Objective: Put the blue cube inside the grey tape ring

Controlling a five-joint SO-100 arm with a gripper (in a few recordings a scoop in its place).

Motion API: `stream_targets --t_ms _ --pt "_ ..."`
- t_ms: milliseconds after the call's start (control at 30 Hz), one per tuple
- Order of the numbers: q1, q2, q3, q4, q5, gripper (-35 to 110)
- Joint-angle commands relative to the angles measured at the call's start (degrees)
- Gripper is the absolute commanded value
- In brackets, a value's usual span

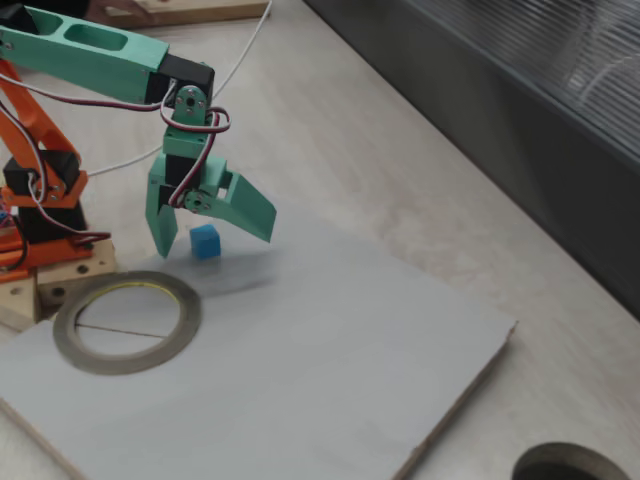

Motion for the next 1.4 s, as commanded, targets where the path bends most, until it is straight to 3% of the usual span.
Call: stream_targets --t_ms 0,400,833,1367 --pt "-0.97 0.79 0.79 0.00 0.70 105" --pt "-0.97 0.62 0.79 0.62 0.88 103" --pt "-0.97 1.05 -1.67 -3.52 0.97 52" --pt "-0.97 1.14 -2.02 -3.78 0.97 37"
